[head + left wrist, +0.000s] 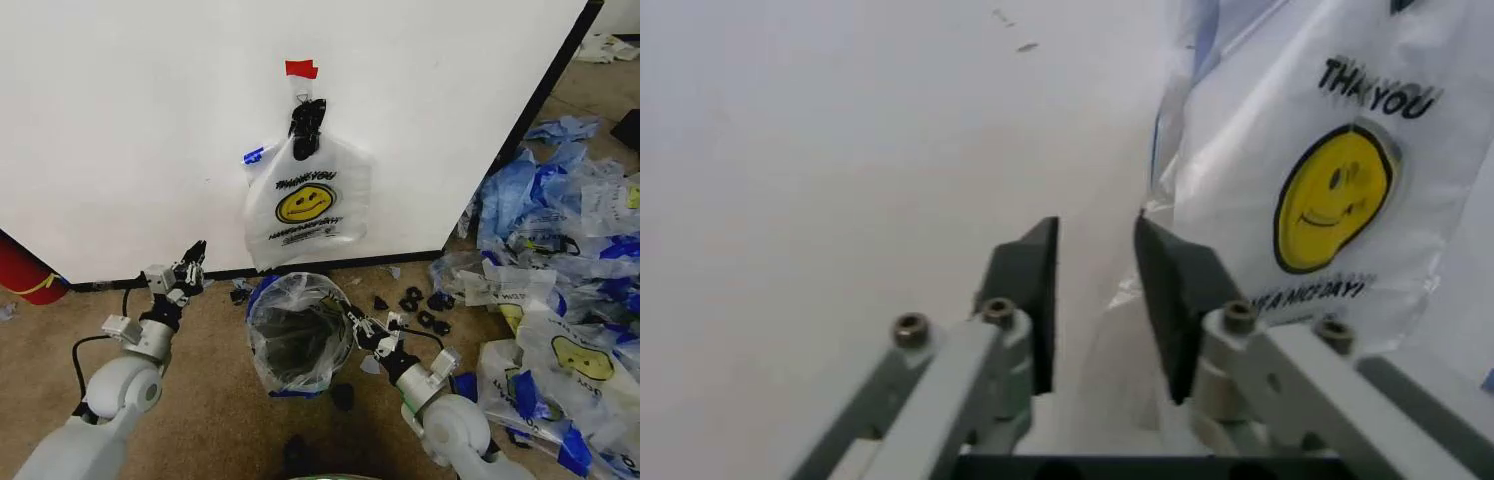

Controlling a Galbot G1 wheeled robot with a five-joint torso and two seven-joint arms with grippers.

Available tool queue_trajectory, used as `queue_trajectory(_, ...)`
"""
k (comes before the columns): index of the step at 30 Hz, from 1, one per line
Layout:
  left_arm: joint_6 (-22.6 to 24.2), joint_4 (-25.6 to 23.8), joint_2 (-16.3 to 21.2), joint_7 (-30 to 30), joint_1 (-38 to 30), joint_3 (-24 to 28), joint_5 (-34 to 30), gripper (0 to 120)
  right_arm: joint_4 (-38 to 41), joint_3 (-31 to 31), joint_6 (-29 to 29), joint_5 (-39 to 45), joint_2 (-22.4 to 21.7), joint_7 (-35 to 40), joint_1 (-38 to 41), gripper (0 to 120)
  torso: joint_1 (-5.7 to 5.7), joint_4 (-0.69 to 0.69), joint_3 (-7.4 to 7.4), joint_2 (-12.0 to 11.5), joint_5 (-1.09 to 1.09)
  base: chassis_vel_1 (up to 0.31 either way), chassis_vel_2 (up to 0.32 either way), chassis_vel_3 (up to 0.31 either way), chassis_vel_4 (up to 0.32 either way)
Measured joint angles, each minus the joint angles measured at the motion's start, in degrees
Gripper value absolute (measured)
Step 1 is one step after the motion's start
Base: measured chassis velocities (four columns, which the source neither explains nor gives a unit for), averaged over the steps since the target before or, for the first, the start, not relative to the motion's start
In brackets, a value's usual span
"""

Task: Pick up the garbage bag from the wall and place it over the trash bin.

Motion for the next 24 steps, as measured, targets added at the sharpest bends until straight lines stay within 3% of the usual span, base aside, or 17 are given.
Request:
queue_trajectory(6, 0.00, -0.90, -0.66, 0.00, 1.02, -0.48, 0.06, 51, -1.46, 0.31, -0.33, 2.59, 1.88, 0.13, 0.14, 1, 0.00, 0.00, 0.00, 0.00, 0.00, 0.000, 0.000, 0.000, 0.000)
queue_trajectory(18, -0.28, -1.45, -1.75, 0.19, 2.38, -0.97, -0.21, 94, -12.14, 0.72, 0.29, 3.61, 7.38, -2.47, 3.41, 1, 0.00, -0.01, -0.01, 0.01, 0.01, 0.000, 0.000, 0.000, 0.000)
queue_trajectory(24, -0.35, -1.28, -2.07, 0.25, 2.48, -0.96, -0.13, 100, -12.31, 0.63, 0.22, 3.61, 7.28, -2.81, 3.36, 1, 0.00, 0.00, -0.01, 0.00, 0.01, 0.000, 0.000, 0.000, 0.000)
